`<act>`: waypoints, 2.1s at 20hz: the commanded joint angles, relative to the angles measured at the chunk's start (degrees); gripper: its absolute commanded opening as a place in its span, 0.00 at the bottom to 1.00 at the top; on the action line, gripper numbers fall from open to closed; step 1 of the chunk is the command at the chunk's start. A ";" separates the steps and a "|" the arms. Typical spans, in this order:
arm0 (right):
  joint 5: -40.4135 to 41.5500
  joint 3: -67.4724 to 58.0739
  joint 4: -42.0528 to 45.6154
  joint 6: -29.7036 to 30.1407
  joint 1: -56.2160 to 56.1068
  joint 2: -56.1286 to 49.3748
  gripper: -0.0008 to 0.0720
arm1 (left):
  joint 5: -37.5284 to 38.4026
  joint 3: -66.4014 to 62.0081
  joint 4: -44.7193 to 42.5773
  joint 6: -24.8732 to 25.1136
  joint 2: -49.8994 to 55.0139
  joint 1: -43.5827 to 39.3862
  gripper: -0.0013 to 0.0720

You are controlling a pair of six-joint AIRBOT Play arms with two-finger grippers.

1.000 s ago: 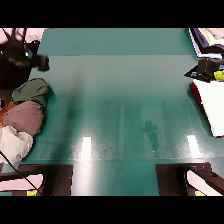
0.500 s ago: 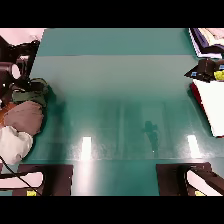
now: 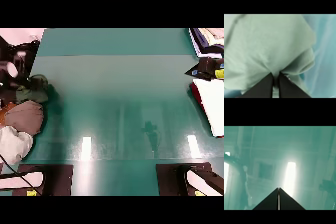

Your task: Fold the shirts.

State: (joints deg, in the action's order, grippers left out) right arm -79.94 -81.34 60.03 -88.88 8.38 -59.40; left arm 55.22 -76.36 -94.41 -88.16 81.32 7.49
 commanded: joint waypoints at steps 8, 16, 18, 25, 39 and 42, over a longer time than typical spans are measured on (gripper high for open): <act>7.52 -16.85 0.07 0.00 0.13 -0.04 0.04 | 21.07 -28.96 58.38 27.15 -15.85 -4.96 0.05; 2.34 -17.66 -0.28 0.00 0.13 0.02 0.04 | 25.79 -23.45 37.48 25.53 -7.45 -31.41 0.05; 0.44 -17.66 -0.26 0.00 0.13 0.02 0.04 | 25.20 -20.46 33.44 25.49 -3.08 -33.53 0.05; -0.81 -17.64 0.11 0.02 0.13 0.00 0.04 | 29.59 -18.49 28.37 15.45 4.48 -28.00 0.76; -0.83 -17.57 0.07 0.02 0.13 -0.15 0.04 | -2.12 28.13 51.15 19.78 -4.22 -23.34 0.76; -0.87 -17.57 0.04 0.02 0.11 -0.15 0.04 | -4.04 28.55 52.04 19.61 -2.89 -23.34 0.76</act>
State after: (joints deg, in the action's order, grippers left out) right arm -80.75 -98.94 60.14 -88.86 8.47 -59.51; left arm 56.23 -50.30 -45.93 -69.69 77.73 -15.86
